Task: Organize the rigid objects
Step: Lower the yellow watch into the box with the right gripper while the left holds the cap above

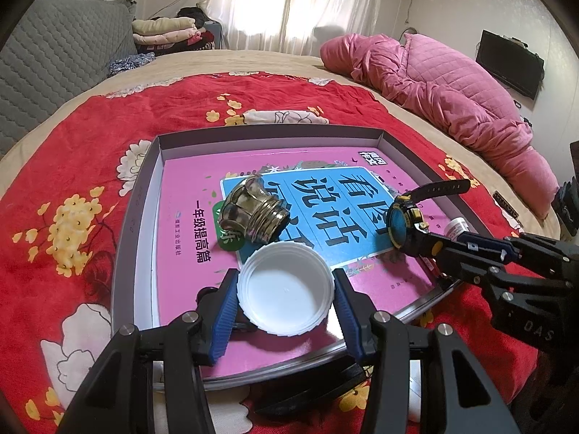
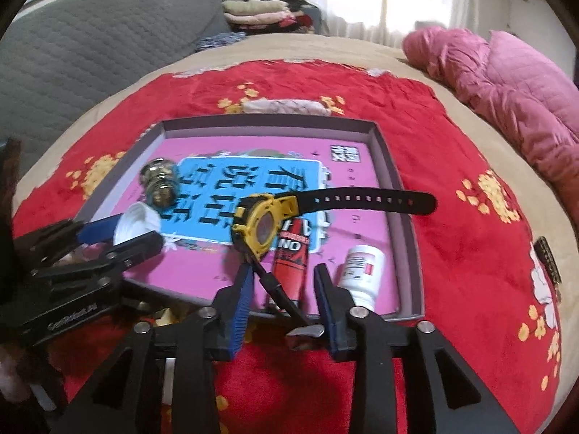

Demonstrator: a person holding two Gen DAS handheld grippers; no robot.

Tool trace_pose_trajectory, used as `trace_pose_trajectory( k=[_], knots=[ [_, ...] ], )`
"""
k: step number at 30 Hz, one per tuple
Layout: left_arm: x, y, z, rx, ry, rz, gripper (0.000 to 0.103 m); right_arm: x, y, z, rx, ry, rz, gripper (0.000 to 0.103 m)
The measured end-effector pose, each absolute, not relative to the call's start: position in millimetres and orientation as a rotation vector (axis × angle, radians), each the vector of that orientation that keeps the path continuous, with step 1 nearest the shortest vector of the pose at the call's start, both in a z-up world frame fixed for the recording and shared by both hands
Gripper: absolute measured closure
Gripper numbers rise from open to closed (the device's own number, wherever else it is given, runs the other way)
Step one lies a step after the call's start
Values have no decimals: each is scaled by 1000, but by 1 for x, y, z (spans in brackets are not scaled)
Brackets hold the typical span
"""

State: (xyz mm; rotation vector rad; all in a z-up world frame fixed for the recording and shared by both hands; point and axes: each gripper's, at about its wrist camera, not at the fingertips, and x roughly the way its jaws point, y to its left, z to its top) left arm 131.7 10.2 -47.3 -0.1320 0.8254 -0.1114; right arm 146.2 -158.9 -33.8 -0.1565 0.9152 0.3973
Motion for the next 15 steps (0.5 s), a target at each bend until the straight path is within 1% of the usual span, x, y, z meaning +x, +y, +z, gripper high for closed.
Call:
trace_pose_trajectory(
  k=[8, 15],
  knots=[
    [132, 10, -47, -131, 825, -111, 53, 136, -158, -20, -262, 847, 387, 62],
    [131, 10, -47, -131, 825, -111, 53, 136, -166, -23, -317, 862, 336, 60]
  ],
)
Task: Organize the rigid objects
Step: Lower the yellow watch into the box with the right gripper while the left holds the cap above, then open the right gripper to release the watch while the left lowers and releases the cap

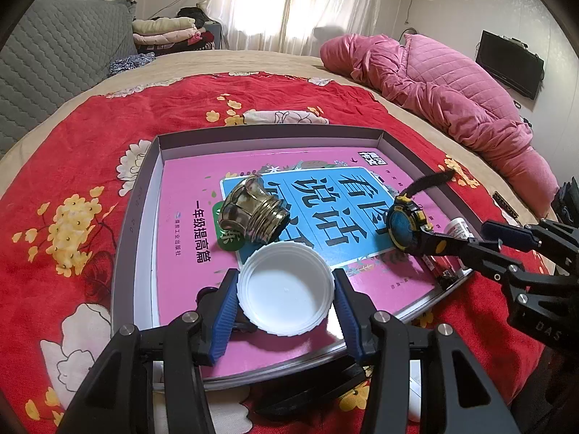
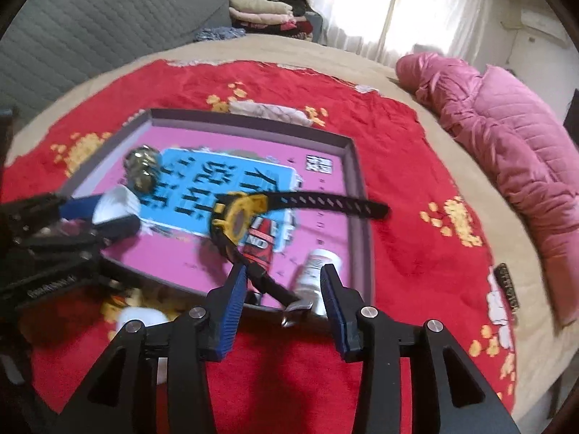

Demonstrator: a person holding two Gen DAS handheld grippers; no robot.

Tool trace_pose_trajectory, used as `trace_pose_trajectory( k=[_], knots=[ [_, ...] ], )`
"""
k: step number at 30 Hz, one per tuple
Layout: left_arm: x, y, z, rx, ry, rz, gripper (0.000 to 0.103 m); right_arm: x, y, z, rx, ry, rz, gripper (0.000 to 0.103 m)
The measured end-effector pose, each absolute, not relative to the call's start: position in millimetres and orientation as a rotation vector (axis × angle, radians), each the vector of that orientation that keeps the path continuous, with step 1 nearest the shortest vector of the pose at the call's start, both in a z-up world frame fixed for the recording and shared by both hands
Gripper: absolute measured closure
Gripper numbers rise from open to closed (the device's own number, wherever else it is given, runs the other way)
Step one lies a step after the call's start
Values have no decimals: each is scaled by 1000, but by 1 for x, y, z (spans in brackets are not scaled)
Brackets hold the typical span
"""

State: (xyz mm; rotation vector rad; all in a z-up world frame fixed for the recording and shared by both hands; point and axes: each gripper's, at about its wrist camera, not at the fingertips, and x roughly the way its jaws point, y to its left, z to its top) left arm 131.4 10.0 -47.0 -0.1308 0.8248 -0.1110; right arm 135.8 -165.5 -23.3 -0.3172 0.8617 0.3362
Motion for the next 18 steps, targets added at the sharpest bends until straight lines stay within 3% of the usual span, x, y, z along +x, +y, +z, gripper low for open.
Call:
trace_pose_trajectory(
  k=[18],
  knots=[
    [131, 9, -47, -132, 826, -113, 52, 131, -177, -14, -281, 862, 309, 59]
  ],
)
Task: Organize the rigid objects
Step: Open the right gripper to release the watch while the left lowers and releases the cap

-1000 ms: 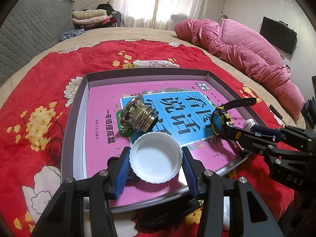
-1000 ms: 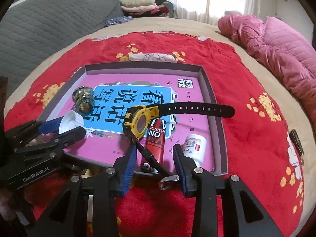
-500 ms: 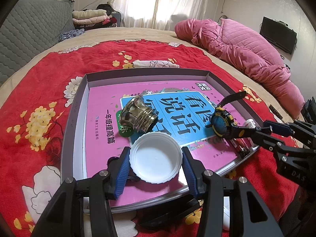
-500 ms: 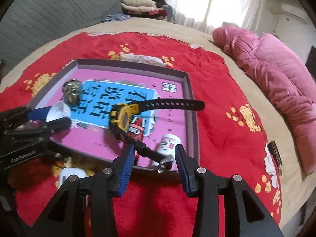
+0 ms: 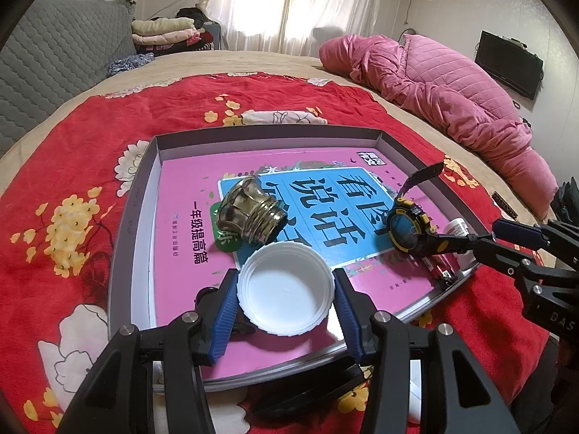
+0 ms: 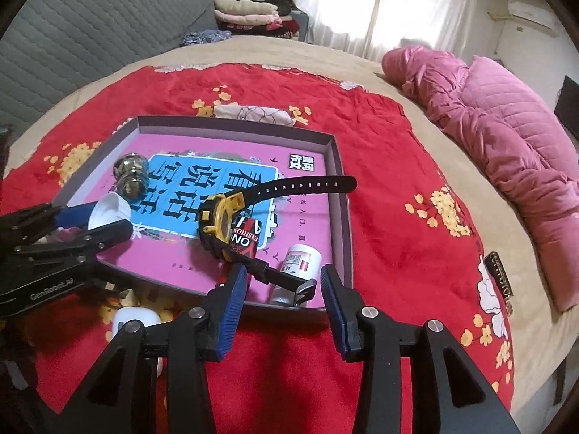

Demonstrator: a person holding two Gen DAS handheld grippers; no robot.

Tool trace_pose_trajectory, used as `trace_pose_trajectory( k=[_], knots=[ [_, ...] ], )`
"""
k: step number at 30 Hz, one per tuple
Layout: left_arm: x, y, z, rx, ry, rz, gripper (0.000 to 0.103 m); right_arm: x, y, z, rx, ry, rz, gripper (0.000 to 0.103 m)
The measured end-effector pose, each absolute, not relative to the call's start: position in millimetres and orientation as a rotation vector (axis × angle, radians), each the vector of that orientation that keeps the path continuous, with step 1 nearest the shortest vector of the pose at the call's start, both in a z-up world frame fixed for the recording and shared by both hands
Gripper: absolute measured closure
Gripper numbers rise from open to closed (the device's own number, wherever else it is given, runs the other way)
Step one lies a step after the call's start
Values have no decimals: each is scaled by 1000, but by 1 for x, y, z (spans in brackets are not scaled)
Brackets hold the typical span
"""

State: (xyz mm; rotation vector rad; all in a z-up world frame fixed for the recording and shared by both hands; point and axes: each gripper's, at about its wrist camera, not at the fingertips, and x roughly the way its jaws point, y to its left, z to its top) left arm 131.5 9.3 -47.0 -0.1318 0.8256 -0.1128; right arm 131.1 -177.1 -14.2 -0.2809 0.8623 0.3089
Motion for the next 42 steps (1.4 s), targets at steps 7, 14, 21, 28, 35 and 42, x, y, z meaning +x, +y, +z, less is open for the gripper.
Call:
trace_pose_trajectory(
  k=[7, 14, 21, 28, 35, 42],
  knots=[
    [131, 7, -46, -128, 826, -110, 52, 129, -180, -14, -262, 873, 303, 59],
    [132, 7, -46, -125, 826, -108, 52, 127, -182, -11, -252, 873, 303, 58],
    [131, 8, -43, -117, 822, -103, 52, 124, -182, -10, -240, 871, 313, 54],
    [124, 10, -31, -111, 780, -96, 52, 119, -179, -6, -239, 862, 326, 46],
    [116, 7, -26, -84, 765, -100, 50, 112, -180, 0, -245, 849, 335, 41],
    [106, 7, -23, -73, 755, -91, 49, 107, -187, 8, -234, 831, 328, 39]
  ],
)
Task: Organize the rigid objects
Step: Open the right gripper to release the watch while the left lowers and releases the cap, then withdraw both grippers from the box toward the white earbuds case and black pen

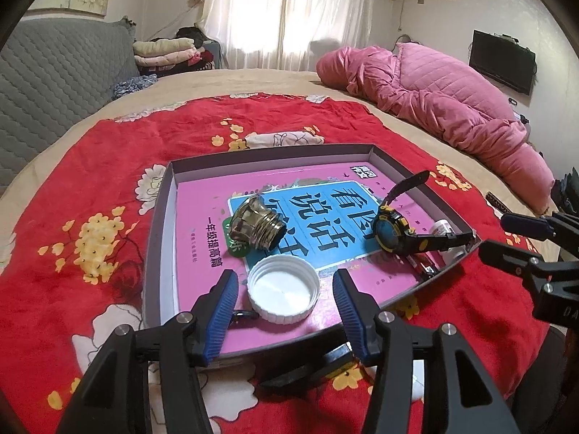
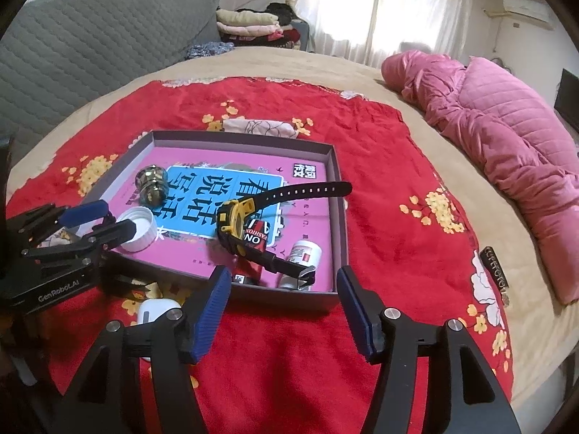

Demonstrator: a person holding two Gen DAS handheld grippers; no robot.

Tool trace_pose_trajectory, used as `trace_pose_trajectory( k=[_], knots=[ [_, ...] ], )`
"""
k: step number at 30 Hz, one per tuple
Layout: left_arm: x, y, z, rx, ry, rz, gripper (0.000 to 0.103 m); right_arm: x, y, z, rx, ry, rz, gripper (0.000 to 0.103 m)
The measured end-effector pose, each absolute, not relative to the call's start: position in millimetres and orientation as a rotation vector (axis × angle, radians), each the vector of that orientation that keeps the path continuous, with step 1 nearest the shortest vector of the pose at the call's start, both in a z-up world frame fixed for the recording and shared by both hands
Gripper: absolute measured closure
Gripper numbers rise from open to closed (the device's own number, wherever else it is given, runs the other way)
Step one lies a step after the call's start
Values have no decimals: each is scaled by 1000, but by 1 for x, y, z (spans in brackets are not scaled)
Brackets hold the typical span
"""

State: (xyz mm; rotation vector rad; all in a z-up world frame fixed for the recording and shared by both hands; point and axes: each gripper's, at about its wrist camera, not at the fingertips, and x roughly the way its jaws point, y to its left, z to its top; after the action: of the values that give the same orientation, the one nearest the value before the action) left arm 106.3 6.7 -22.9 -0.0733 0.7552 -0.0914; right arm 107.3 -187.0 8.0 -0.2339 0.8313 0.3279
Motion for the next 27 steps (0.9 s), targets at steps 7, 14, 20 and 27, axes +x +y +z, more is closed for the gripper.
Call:
trace_pose_trajectory(
  k=[7, 14, 20, 27],
  knots=[
    [99, 18, -19, -107, 746, -62, 49, 104, -192, 12, -221, 822, 326, 32],
    [91, 39, -13, -132, 738, 18, 48, 103, -197, 14, -199, 822, 329, 31],
    [85, 46, -9, -137, 734, 50, 34, 101, -200, 16, -180, 820, 337, 30],
    [77, 38, -7, -111, 746, 40, 34, 100, -202, 17, -163, 815, 347, 30]
  ],
)
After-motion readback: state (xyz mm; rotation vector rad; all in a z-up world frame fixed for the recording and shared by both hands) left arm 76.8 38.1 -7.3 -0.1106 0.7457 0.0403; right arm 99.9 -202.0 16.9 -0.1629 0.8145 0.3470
